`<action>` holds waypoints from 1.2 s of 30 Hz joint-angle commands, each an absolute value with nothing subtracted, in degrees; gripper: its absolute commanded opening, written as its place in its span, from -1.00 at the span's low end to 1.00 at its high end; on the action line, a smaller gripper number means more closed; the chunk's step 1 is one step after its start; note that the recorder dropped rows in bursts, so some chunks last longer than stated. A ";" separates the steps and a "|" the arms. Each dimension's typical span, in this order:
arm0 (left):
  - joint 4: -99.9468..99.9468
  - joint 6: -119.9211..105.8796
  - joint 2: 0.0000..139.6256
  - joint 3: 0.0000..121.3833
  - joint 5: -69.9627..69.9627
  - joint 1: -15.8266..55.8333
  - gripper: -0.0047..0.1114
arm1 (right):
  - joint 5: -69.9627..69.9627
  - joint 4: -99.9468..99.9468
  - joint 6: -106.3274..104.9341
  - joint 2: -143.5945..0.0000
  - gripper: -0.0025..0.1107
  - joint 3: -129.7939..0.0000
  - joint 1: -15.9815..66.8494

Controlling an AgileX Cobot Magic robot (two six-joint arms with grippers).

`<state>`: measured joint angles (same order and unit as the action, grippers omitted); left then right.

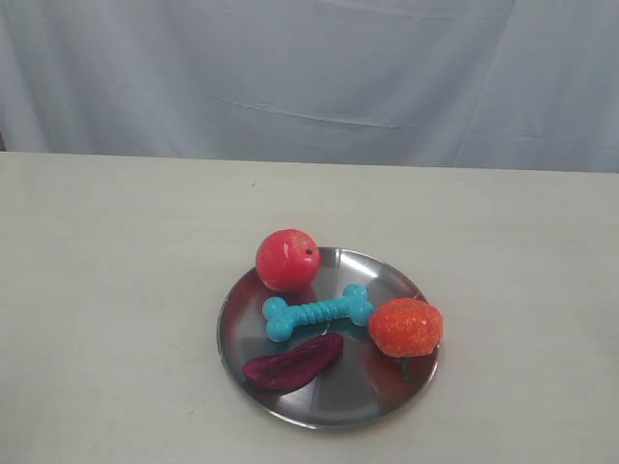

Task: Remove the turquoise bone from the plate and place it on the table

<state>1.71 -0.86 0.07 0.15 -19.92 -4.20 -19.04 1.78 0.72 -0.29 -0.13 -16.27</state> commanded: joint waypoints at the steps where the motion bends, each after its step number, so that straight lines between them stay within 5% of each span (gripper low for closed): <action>1: 1.90 -0.62 0.00 0.00 -19.62 -4.46 -0.92 | -21.26 1.37 1.52 0.00 -0.96 0.00 -16.73; 11: 1.90 -0.62 0.00 0.00 -19.62 -4.46 -0.92 | -26.54 1.65 28.41 0.00 -0.96 -1.87 -16.37; 24: 1.90 -0.62 0.00 0.00 -19.62 -4.46 -0.92 | 10.49 7.42 22.47 -31.16 -0.96 -41.36 -16.37; 36: 1.90 -0.62 0.00 0.00 -19.62 -4.46 -0.92 | 53.93 13.01 -9.08 -65.26 -0.96 -86.87 -16.37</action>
